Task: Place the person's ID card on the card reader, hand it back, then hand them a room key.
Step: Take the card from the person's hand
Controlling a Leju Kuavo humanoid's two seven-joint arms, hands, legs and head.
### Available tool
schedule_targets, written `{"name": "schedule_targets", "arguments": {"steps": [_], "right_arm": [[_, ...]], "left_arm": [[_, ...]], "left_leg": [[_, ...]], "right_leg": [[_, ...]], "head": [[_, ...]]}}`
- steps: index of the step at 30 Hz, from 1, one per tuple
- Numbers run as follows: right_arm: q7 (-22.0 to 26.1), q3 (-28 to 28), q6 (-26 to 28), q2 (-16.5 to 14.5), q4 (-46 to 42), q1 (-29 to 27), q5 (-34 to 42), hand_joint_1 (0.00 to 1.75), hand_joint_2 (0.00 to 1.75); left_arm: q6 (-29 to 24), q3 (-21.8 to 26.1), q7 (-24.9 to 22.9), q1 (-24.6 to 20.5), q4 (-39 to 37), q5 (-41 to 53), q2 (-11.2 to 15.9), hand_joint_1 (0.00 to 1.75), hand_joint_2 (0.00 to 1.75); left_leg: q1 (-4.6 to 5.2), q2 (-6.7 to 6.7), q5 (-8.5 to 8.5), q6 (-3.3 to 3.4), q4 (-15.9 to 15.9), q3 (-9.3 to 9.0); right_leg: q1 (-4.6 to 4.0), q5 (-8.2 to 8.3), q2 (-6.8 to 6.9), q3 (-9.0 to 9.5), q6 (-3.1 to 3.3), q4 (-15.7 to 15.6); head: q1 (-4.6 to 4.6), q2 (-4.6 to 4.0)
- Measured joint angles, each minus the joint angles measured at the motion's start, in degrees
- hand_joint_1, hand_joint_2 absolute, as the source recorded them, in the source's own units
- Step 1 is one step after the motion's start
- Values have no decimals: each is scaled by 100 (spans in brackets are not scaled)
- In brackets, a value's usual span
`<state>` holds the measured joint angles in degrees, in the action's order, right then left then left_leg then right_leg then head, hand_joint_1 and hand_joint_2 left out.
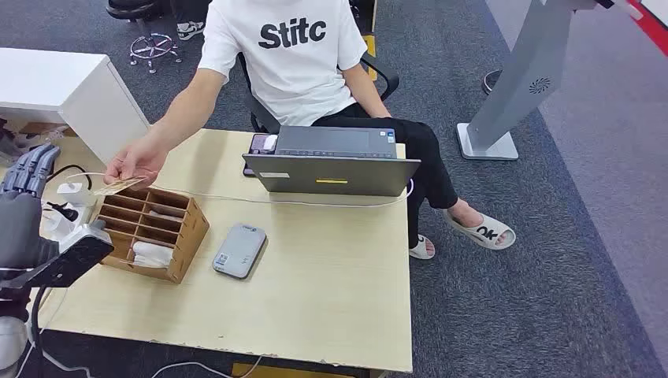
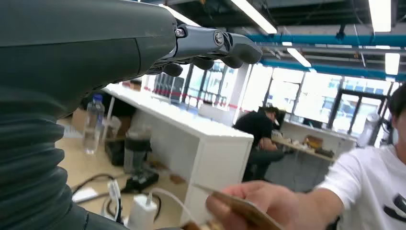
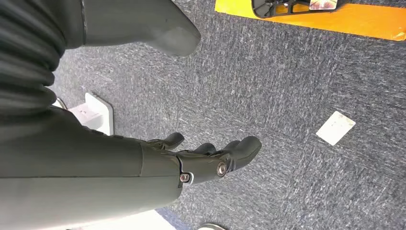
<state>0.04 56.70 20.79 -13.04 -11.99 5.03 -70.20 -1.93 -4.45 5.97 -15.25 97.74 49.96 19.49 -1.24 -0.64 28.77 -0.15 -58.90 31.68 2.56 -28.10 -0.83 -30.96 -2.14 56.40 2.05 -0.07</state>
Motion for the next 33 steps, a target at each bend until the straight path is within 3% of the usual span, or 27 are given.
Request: {"name": "schedule_targets", "arguments": {"steps": [9, 10, 13, 14, 19, 33], "right_arm": [[-79, -34, -18, -32, 12, 29, -165, 0, 175], [-89, -39, -20, -35, 13, 36, -183, 0, 175], [-107, -49, -26, -43, 14, 56, -232, 0, 175], [-111, -50, -29, -46, 14, 62, -245, 0, 175], [-116, -51, -39, -58, 17, 67, -255, 0, 175], [-98, -50, -38, -58, 21, 65, -222, 0, 175]], "left_arm": [[-725, -192, -373, -630, -242, 1371, -52, 0, 175], [-811, -223, -404, -708, -296, 1538, -75, 29, 175], [-1081, -312, -477, -897, -465, 2002, -167, 160, 175], [-1172, -338, -490, -942, -522, 2128, -201, 175, 175], [-1433, -437, -477, -1055, -722, 2320, -333, 175, 175], [-1481, -513, -458, -1052, -911, 2300, -515, 175, 175]], "left_leg": [[0, 0, -1, 1, 0, 1], [0, 0, -2, 1, 0, 1], [1, -2, -4, 2, 0, 0], [1, -2, -4, 1, 0, 1], [1, 1, -6, 0, 0, 0], [0, 1, -5, 0, 0, 9]], "right_leg": [[0, 0, 1, -3, 0, 0], [0, 1, 2, -2, -1, 0], [1, 2, 5, 2, -2, 0], [1, 3, 5, 2, -1, 0], [0, 8, -1, -1, 3, 0], [0, 7, -2, -9, 3, 1]], "head": [[1, 0], [1, 0], [2, 0], [2, 0], [1, 0], [0, 0]]}}
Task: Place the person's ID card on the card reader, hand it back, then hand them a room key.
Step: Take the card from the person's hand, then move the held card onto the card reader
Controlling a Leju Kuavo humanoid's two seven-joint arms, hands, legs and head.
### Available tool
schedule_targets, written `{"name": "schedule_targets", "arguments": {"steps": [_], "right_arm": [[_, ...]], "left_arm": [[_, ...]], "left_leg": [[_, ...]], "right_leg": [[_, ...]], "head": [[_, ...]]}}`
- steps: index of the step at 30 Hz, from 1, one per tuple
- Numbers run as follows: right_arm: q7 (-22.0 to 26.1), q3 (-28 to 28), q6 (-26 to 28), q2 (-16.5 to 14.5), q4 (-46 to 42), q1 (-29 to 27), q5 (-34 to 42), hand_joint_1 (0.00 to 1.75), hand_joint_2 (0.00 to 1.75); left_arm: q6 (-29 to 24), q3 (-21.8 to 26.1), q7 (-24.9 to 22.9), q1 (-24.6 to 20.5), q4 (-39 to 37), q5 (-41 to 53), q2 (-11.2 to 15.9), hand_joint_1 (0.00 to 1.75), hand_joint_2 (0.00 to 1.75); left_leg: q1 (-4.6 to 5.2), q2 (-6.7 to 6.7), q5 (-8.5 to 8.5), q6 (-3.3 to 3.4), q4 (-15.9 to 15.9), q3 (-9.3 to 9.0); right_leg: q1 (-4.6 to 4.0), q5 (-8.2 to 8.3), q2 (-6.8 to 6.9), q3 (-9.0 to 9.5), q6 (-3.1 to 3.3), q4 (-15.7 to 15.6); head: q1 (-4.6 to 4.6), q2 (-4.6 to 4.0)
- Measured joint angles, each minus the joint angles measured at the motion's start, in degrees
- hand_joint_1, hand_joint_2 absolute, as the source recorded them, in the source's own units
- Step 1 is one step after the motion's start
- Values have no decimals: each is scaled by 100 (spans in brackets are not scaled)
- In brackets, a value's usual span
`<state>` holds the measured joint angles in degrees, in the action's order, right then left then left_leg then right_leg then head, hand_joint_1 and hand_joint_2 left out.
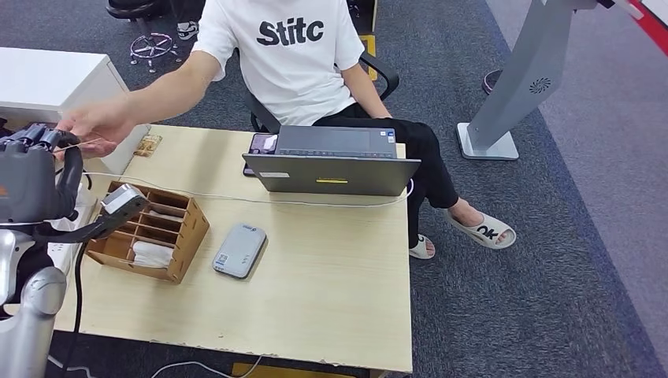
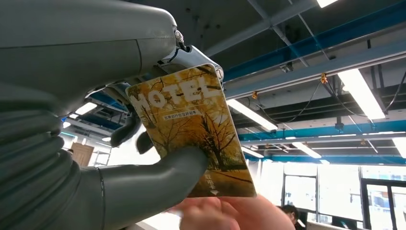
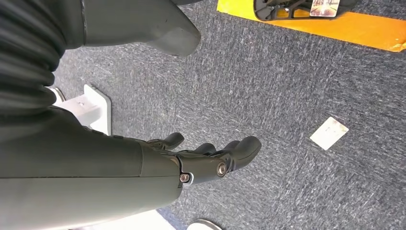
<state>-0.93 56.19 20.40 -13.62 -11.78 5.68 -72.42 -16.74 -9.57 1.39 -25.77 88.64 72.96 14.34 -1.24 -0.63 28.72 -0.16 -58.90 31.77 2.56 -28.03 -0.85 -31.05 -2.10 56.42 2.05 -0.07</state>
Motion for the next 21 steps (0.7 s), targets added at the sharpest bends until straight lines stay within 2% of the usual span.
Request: {"name": "schedule_targets", "arguments": {"steps": [10, 17, 21], "right_arm": [[4, 0, 1, -1, 7, 1, 19, 0, 175], [8, 0, -1, -4, 17, 3, 31, 0, 175], [33, 0, -18, -14, 20, 4, 49, 0, 175]], "left_arm": [[32, -286, 85, 124, -202, 207, -265, 175, 175], [66, -667, 91, 278, -596, 337, -552, 175, 175], [258, -935, 95, 342, -875, 382, -695, 175, 175]], "left_leg": [[1, 0, 0, 0, 0, 0], [1, -1, 0, 0, 0, 0], [1, -1, 0, 0, 0, 0]], "right_leg": [[1, 0, 0, 0, 0, 0], [1, 0, 1, 0, 0, -1], [1, 0, 1, 1, 0, -1]], "head": [[2, 0], [1, 0], [1, 0]]}}
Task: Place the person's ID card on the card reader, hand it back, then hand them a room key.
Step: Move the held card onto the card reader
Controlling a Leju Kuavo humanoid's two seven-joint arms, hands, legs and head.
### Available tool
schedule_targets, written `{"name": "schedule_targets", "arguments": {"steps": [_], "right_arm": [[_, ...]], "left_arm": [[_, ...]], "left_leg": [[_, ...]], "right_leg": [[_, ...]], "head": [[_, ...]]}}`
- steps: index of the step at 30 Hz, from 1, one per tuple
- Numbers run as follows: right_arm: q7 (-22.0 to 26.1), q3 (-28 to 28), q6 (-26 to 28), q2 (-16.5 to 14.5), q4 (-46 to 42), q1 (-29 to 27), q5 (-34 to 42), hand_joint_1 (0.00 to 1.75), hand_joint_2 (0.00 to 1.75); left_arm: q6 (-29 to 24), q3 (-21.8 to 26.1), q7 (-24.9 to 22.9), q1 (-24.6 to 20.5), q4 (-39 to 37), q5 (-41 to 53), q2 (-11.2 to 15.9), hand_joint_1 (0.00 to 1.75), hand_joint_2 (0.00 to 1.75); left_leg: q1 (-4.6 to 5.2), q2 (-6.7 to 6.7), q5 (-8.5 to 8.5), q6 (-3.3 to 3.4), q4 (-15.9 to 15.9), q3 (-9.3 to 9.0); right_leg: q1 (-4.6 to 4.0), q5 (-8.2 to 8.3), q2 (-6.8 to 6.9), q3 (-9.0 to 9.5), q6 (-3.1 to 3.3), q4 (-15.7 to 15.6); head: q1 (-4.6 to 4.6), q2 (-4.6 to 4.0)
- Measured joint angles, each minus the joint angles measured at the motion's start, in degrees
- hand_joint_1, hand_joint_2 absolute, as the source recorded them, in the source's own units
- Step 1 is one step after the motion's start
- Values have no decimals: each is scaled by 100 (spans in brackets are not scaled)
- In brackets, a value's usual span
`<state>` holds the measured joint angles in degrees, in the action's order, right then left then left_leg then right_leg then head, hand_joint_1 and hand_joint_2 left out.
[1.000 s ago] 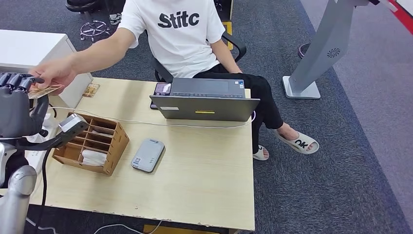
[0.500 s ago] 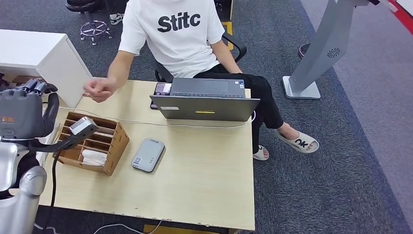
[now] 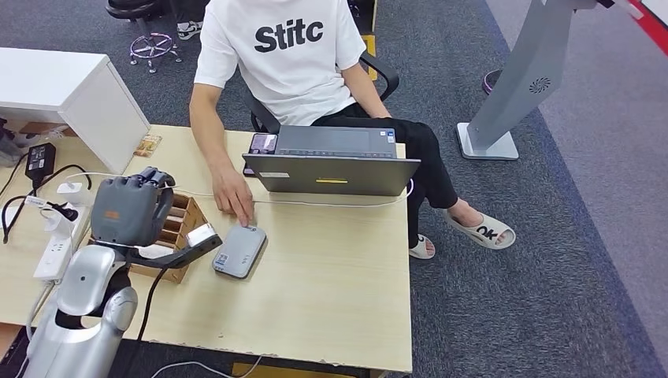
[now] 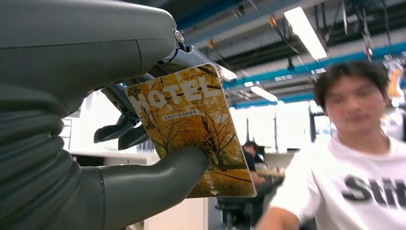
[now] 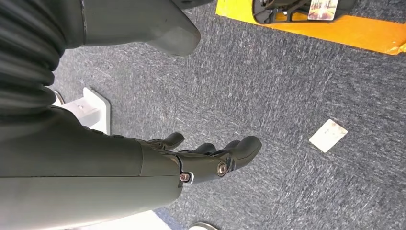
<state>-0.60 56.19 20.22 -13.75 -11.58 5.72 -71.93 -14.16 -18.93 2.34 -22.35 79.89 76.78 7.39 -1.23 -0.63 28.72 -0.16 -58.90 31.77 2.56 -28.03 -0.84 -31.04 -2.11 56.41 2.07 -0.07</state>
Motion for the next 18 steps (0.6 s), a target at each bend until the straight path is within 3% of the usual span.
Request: {"name": "schedule_targets", "arguments": {"steps": [7, 18], "right_arm": [[12, 0, -45, -10, 1, 3, 5, 0, 175], [11, 0, -60, -29, 2, 23, 1, 0, 175]], "left_arm": [[166, -329, 0, 46, -557, 23, -115, 175, 175], [168, -437, -37, 63, -1241, 6, -173, 175, 175]], "left_leg": [[0, 0, 0, 0, 0, 0], [0, 0, 0, 0, 0, 1]], "right_leg": [[0, 0, 0, 0, 0, 1], [0, 0, 0, 0, 0, 1]], "head": [[-1, 0], [-1, 0]]}}
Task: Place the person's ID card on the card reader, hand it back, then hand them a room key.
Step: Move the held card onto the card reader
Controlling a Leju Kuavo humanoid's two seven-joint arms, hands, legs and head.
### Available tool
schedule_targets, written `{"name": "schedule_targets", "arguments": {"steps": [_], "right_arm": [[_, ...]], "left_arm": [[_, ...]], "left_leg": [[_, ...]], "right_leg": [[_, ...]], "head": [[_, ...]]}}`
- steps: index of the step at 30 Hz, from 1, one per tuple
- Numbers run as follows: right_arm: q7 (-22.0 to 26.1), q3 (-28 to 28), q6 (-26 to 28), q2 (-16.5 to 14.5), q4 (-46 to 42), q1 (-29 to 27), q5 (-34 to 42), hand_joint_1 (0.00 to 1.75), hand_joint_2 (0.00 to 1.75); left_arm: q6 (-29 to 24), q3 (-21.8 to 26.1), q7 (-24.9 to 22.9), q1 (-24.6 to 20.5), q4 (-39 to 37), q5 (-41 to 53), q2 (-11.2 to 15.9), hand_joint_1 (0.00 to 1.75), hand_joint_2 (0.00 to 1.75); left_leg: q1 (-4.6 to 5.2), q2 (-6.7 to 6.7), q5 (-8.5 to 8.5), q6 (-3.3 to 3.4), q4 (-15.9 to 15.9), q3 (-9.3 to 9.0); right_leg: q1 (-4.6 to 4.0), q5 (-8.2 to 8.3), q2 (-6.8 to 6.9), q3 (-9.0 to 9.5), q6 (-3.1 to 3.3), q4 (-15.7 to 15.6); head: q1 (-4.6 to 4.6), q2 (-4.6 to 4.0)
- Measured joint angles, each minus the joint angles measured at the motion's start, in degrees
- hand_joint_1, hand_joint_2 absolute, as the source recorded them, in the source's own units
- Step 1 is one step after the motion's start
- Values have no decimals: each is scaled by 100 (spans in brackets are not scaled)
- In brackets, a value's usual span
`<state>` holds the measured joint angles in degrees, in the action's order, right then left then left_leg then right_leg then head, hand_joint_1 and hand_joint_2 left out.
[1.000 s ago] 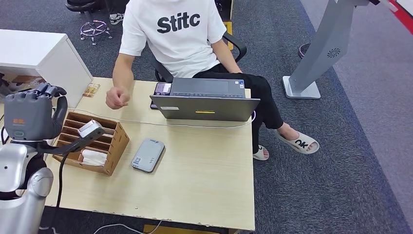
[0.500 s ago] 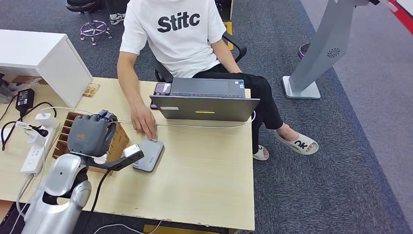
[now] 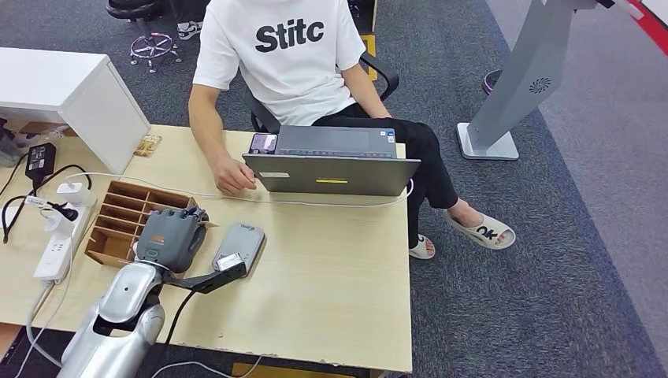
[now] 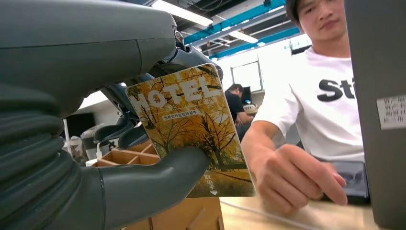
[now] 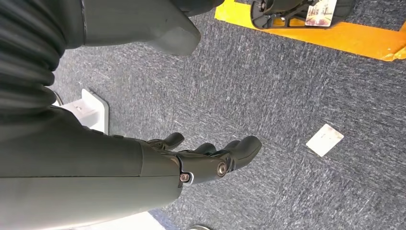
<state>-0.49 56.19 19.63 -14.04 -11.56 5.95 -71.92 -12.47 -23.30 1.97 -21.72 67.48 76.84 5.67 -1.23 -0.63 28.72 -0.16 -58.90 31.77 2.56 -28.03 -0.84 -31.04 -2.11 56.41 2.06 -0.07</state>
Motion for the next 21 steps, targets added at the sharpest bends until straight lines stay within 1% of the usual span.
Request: {"name": "schedule_targets", "arguments": {"steps": [13, 21], "right_arm": [[-4, 0, -7, -21, 0, 5, -15, 0, 175], [-42, 0, -22, -22, 0, 10, -67, 0, 175]], "left_arm": [[15, -1, -74, -4, -347, -16, -9, 175, 175], [25, -47, -16, -19, -562, 119, -42, 175, 175]], "left_leg": [[0, 0, 0, 0, 0, 0], [0, 0, 0, 0, 0, 0]], "right_leg": [[0, 0, 0, 0, 0, 0], [0, 0, 0, 0, 0, 0]], "head": [[0, 0], [0, 0]]}}
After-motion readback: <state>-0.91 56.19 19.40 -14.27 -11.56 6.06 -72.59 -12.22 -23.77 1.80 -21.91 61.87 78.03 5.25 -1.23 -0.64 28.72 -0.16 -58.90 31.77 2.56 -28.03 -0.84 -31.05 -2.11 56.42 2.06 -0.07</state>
